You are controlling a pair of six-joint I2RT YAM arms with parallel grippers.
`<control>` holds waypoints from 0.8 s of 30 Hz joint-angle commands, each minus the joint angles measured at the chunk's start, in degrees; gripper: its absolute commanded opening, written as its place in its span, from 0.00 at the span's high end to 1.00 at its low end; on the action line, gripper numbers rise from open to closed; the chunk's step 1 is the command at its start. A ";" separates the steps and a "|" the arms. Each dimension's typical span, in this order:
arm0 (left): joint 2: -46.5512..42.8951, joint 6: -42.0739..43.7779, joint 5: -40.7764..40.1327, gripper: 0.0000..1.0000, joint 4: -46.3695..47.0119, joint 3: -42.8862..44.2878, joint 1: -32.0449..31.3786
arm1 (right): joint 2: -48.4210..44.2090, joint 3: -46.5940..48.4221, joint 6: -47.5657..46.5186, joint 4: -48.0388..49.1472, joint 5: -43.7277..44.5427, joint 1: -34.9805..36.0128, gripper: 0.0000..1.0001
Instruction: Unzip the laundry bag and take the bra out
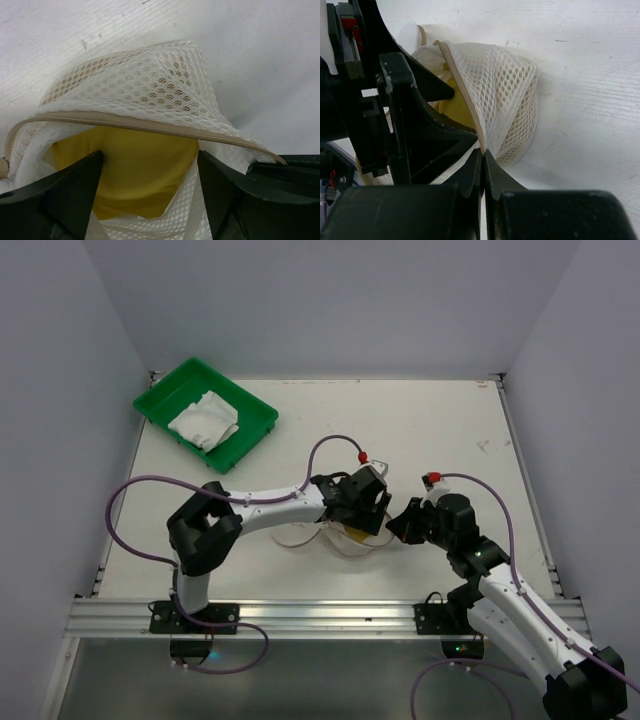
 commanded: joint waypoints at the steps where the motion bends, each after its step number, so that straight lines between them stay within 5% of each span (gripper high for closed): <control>1: 1.00 -1.98 -1.28 0.16 0.81 0.82 0.26 | -0.38 0.21 0.15 0.82 -0.91 0.23 1.00; 7: 4.07 -3.83 -1.36 0.11 1.25 -1.11 0.18 | 0.94 0.21 0.07 1.79 -1.62 0.23 1.00; 11: 6.80 -5.06 -4.96 0.18 0.91 -2.34 0.26 | 0.94 -0.15 0.15 2.32 -1.88 0.23 1.00; 14: 9.52 -6.20 -5.41 0.39 1.60 -3.22 0.18 | 1.11 -0.06 0.15 2.32 -2.06 0.23 1.00; 16: 9.36 -6.29 -4.27 0.75 3.10 -4.36 0.09 | 1.20 0.03 0.15 2.23 -2.06 0.23 1.00; 18: 7.08 -6.38 -4.97 1.00 3.89 -6.02 -0.26 | 0.94 0.29 0.15 1.36 -1.71 0.23 1.00; 24: -10.22 -1.56 -4.10 1.00 9.14 -11.03 -0.35 | 1.02 0.91 0.85 0.21 1.54 0.23 1.00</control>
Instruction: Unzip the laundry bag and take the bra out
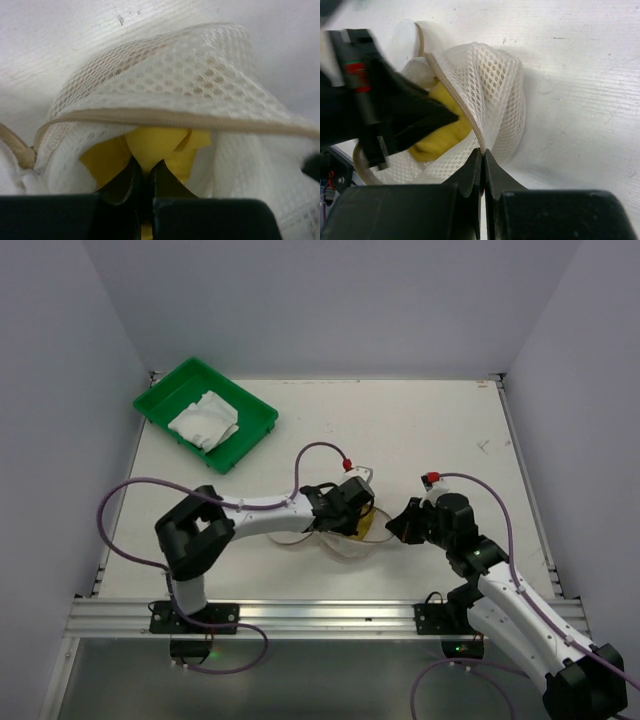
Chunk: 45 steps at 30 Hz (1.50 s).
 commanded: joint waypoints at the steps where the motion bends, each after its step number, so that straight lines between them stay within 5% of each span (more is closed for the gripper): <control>1: -13.28 4.05 1.19 1.00 4.15 -3.50 -0.20 | 0.91 1.26 1.05 -0.40 2.33 0.23 1.00; 11: -36.08 14.34 18.94 1.00 22.33 -16.41 2.68 | 9.87 4.77 1.32 -1.11 5.59 0.23 1.00; 17: -41.90 2.42 35.45 1.00 41.05 -22.75 14.99 | 10.85 3.46 1.41 -0.50 4.01 0.23 1.00; 24: -37.86 -11.94 37.33 1.00 66.38 -23.81 17.11 | 11.64 3.72 1.14 -0.41 2.87 0.31 1.00; 30: -35.59 5.97 7.40 1.00 25.35 -6.08 25.89 | 11.03 3.72 0.62 -0.14 1.72 0.31 1.00; 33: -30.58 11.52 0.51 1.00 14.41 2.10 33.27 | 11.47 3.89 0.18 0.12 0.49 0.31 1.00; 37: -22.93 17.57 -0.82 1.00 9.71 8.16 43.10 | 12.17 4.51 0.09 0.47 0.32 0.40 1.00; 45: -0.01 24.09 0.67 1.00 4.34 17.75 51.91 | 14.62 5.13 -0.79 1.00 -0.30 0.31 1.00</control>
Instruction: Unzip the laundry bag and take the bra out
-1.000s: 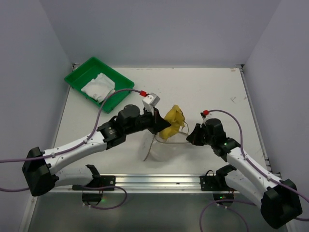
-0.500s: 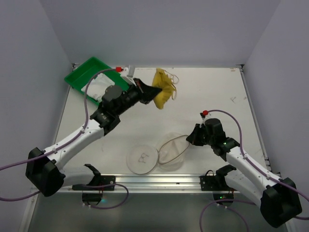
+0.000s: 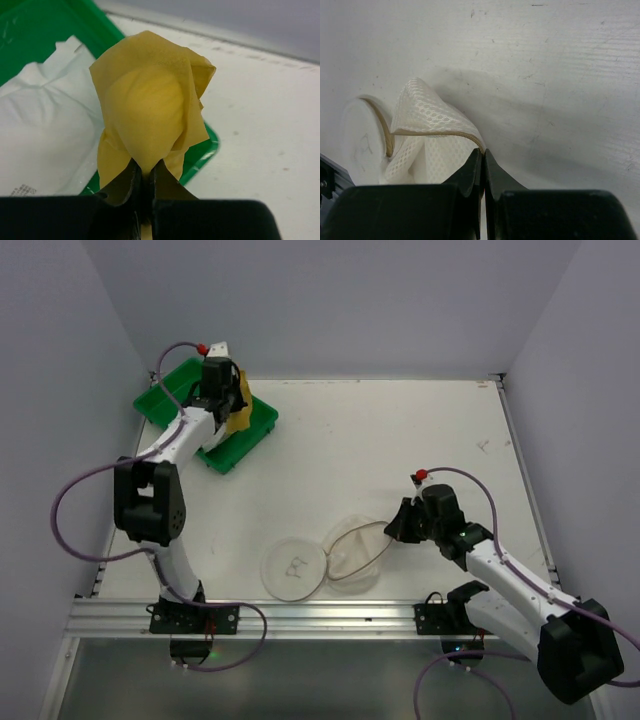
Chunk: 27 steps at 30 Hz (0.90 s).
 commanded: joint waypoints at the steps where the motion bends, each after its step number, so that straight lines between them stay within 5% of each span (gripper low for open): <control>1: 8.50 6.02 -0.11 1.00 -4.99 4.53 3.41 | 1.65 2.39 -1.36 1.37 -1.87 0.07 1.00; 9: 24.68 8.84 2.17 0.98 -10.61 16.14 6.41 | 0.77 2.31 -1.71 1.72 -1.87 -0.01 1.00; 12: 23.20 9.10 4.98 0.77 -9.66 15.97 6.41 | 1.74 2.57 -1.80 1.90 -2.40 -0.01 1.00; 16: 16.98 7.88 7.08 0.18 -10.35 16.14 6.41 | 1.22 2.83 -1.62 2.07 -2.58 0.07 1.00; 17: 16.96 7.18 7.88 0.12 -10.70 16.23 6.41 | 1.21 2.83 -1.62 2.16 -2.49 0.07 1.00; 20: 7.59 4.28 11.04 0.02 -11.58 14.92 6.06 | 0.51 3.10 -1.89 2.07 -2.14 0.07 1.00; 27: -13.34 -1.35 14.22 0.02 -14.92 -0.70 1.15 | 0.68 5.21 -2.50 2.34 -0.91 -0.01 1.00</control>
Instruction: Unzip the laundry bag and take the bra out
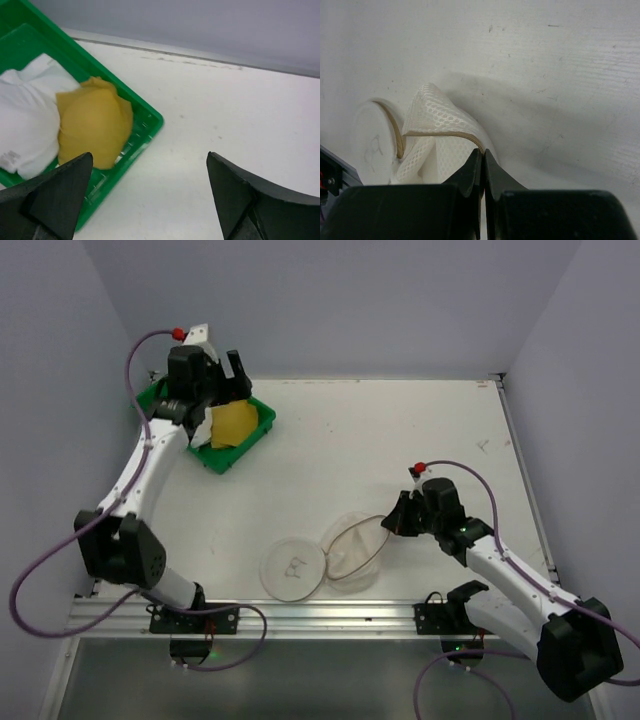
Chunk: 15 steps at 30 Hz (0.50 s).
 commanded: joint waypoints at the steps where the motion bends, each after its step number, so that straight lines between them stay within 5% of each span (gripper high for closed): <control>1: -11.19 -5.67 2.57 0.02 -3.36 -12.48 -5.25 | -0.72 3.39 -0.80 2.16 0.29 0.07 1.00; 10: -34.23 -21.14 5.20 0.13 -1.78 -50.38 -19.59 | 1.22 4.81 4.64 5.15 3.55 0.07 1.00; 15: -39.60 -29.50 5.99 0.26 -0.47 -58.68 -28.89 | 2.27 4.10 6.24 6.56 3.02 0.07 1.00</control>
